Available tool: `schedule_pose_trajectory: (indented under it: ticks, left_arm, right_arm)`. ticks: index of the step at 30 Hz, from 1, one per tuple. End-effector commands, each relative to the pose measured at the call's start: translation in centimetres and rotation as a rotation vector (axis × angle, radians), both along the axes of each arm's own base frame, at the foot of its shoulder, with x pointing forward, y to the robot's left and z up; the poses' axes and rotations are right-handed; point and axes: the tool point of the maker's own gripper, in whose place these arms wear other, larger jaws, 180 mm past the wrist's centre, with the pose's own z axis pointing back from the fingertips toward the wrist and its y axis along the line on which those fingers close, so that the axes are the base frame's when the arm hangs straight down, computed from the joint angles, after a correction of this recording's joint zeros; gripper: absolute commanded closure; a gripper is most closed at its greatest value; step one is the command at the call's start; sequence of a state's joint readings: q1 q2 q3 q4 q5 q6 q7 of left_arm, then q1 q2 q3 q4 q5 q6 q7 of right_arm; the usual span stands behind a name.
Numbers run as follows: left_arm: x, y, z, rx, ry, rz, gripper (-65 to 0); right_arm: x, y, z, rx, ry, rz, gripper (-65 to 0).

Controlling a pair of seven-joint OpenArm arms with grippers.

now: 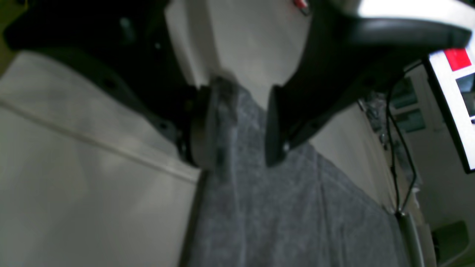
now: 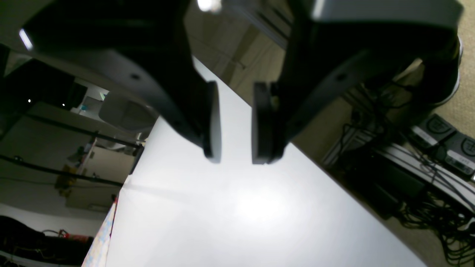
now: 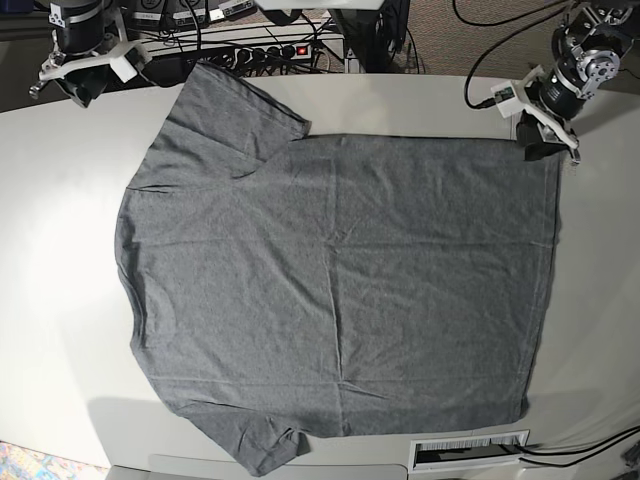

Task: Fold the T-shirt properly
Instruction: 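Move both grippers down to the shirt's shoulder corners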

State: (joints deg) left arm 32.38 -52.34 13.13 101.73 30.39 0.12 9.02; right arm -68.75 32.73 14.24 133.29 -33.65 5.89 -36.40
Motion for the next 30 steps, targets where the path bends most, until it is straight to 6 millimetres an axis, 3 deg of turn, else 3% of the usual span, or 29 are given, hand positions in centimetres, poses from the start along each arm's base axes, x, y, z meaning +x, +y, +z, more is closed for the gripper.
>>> schedule_pose_trajectory:
  ticks: [1,11,30]
  left_arm:
    - [-0.3,0.8,0.0,0.031,0.031,-0.016,-24.5]
    - [-2.3,1.8,-0.7,0.078,0.123,-0.08,-24.5]
    - [0.9,0.9,0.2,-0.006,0.179,-0.075,-24.1]
  right_arm:
    - [0.4,0.0,0.8,-0.018,-0.027,0.01,-15.6]
    - [1.0,0.0,1.1,-0.018,-0.047,0.009,-15.6]
    - [1.2,-0.6,1.6,-0.07,-0.059,0.008,-15.6]
